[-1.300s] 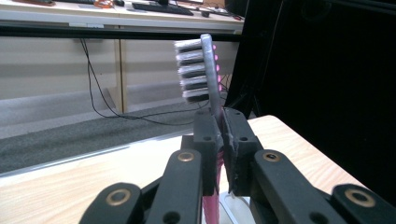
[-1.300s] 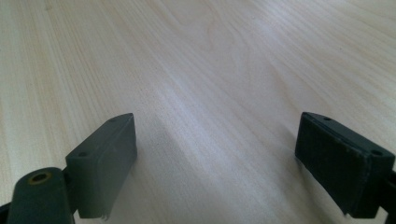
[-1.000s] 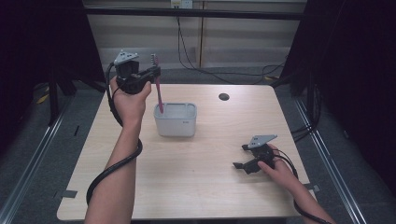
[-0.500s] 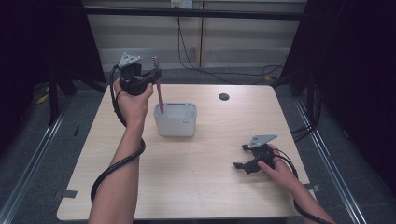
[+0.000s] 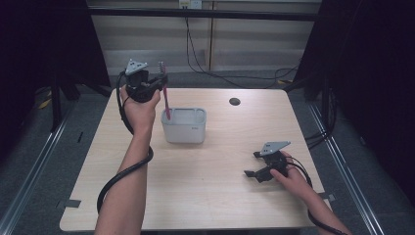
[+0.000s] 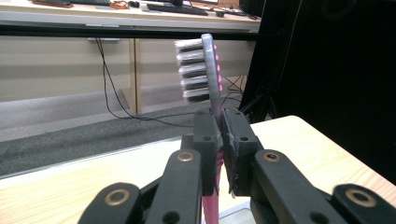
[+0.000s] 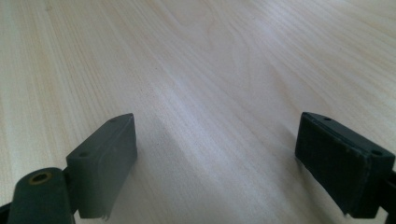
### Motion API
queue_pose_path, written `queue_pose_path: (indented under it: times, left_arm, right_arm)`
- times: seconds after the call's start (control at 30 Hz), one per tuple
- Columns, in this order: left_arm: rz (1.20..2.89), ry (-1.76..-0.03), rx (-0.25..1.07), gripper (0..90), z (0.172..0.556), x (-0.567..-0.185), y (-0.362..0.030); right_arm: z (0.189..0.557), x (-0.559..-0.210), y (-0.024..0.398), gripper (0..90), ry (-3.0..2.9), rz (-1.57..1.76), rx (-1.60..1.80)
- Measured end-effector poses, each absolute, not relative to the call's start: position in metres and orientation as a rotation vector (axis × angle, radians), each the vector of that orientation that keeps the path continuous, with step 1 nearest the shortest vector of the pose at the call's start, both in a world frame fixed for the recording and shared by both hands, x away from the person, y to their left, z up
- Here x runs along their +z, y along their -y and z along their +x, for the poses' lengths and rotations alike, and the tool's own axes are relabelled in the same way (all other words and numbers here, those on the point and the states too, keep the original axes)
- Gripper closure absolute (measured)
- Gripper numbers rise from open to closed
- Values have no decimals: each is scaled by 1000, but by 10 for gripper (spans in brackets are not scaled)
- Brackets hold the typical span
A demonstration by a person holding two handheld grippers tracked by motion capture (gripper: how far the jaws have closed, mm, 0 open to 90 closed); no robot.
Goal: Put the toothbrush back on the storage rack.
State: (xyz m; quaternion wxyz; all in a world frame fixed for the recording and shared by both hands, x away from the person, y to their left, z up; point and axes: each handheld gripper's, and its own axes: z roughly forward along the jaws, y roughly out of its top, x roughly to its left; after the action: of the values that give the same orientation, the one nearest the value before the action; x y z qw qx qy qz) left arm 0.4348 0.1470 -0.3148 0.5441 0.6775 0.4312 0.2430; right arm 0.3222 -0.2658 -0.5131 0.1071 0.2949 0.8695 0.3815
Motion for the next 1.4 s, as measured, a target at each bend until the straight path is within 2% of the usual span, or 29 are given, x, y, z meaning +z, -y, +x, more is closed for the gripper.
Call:
queue_pose_path:
  times: [1.4]
  left_arm:
    - [1616,-1063,599,842,437,-346,-150]
  right_arm:
    - [322,-513,266,125,-2564,865,1123]
